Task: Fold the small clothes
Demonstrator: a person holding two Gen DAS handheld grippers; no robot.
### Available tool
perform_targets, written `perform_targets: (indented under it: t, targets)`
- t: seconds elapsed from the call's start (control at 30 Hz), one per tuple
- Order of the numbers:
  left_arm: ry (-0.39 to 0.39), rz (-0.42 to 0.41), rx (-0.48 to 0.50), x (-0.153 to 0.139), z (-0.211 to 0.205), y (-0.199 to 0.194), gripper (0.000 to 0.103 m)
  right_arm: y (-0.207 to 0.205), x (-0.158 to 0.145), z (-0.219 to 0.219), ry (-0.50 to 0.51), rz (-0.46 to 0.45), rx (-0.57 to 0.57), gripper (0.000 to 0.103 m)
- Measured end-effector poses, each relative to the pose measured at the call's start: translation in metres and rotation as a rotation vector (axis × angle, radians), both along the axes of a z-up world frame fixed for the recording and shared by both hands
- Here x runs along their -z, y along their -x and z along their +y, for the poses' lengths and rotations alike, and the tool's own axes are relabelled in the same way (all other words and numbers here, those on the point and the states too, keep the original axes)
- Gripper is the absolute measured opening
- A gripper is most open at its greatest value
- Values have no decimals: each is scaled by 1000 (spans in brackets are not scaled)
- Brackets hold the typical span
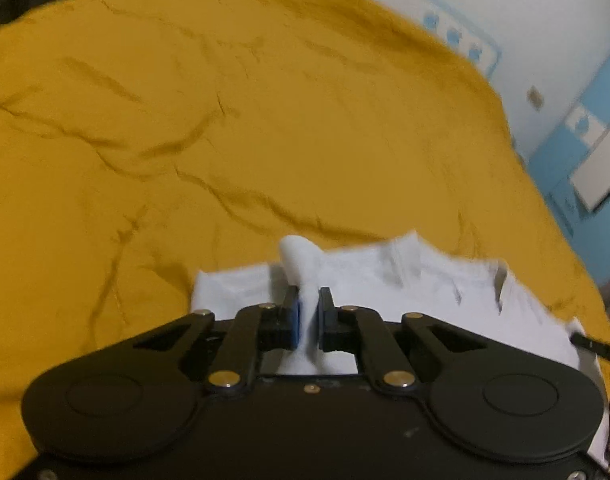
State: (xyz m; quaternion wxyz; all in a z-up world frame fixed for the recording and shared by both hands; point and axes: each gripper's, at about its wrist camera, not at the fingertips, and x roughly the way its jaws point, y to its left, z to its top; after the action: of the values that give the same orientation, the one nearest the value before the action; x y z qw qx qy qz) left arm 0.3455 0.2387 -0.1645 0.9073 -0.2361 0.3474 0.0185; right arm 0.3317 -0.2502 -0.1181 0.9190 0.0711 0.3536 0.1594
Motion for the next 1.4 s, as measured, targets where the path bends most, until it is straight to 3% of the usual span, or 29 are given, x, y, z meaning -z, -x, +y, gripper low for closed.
perform_targets:
  t: [0.1, 0.3, 0.43, 0.47, 0.5, 0.53, 0.6, 0.67, 0.73, 0.77, 0.97, 1.07, 1.17, 1.4]
  targets:
    - [-57, -86, -26, -13, -3, 17, 6, 4, -11, 2, -19, -59, -2, 16]
    - [-19, 53, -58, 13, 8, 2, 10, -19, 9, 16, 39, 15, 34, 18]
    - [-23, 93, -62, 16, 10, -1, 20, -22, 15, 10, 30, 37, 88, 27]
    - [-24, 88, -65, 9, 11, 2, 20, -18, 10, 8, 18, 34, 100, 34]
    - [-33, 83, -70, 3, 11, 6, 28, -11, 3, 5, 13, 19, 109, 37]
    - [-41, 75, -62, -6, 12, 11, 44, -4, -3, 3, 13, 5, 104, 43]
    - [-61, 55, -47, -21, 12, 26, 65, 16, -19, -1, 16, -19, 74, 44]
    - [-78, 29, -31, -39, 9, 50, 77, 37, -31, -5, 0, -24, 55, 48]
    - [-61, 15, -9, -52, 6, 75, 96, 63, -44, -7, -24, -22, 45, 54]
    - [-45, 7, -7, -57, 4, 91, 99, 76, -49, -8, -36, -28, 42, 59]
    - [74, 66, -19, -48, 0, 164, 103, 164, -70, 14, -16, -105, 75, 84]
    - [155, 117, -52, -30, 2, 187, 103, 202, -66, 27, 31, -136, 167, 88]
    - [191, 92, -51, -21, 2, 201, 103, 225, -56, 34, 74, -115, 274, 91]
    - [276, 100, -13, -10, -1, 183, 103, 247, -39, 18, 62, -25, 380, 91]
